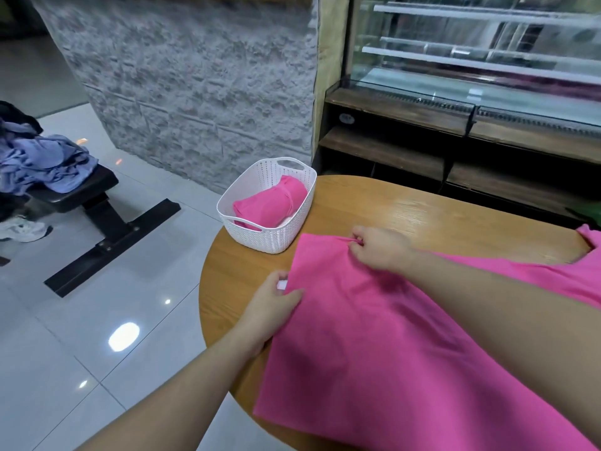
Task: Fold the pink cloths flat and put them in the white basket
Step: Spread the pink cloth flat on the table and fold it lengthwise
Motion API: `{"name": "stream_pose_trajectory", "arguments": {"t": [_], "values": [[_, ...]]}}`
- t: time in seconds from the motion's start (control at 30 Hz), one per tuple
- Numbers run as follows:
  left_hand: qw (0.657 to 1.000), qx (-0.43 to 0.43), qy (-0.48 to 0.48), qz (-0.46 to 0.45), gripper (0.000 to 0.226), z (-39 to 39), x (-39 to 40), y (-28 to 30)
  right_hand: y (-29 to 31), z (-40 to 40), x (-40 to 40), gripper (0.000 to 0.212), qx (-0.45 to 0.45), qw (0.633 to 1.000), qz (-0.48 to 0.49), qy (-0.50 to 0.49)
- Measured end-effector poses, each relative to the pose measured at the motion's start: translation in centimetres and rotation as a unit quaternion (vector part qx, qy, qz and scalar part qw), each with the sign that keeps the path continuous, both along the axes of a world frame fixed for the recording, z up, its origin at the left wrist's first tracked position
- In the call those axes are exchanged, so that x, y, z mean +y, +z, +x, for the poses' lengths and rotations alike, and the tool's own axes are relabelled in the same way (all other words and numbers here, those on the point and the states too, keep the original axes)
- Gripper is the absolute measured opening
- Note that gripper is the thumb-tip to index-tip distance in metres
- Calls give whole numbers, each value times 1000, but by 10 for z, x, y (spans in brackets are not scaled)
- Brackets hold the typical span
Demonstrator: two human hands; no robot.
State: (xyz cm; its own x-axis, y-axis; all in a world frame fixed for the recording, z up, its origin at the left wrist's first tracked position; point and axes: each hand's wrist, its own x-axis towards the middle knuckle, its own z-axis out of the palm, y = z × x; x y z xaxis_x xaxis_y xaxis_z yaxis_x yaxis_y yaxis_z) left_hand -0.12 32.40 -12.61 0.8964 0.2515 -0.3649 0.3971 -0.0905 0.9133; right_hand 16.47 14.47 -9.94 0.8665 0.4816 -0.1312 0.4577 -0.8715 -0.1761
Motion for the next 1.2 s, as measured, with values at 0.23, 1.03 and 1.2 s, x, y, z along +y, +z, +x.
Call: {"name": "stream_pose_trajectory", "arguments": {"t": [0.23,1.03,1.2], "values": [[999,-19,-13,26,14,2,5,-5,-2,18,19,23,125,985,113,23],[997,-16,18,73,12,7,6,-17,-14,30,-23,19,86,990,115,3],[997,-20,25,77,9,8,6,-18,-24,28,-42,25,-33,999,13,1]]}}
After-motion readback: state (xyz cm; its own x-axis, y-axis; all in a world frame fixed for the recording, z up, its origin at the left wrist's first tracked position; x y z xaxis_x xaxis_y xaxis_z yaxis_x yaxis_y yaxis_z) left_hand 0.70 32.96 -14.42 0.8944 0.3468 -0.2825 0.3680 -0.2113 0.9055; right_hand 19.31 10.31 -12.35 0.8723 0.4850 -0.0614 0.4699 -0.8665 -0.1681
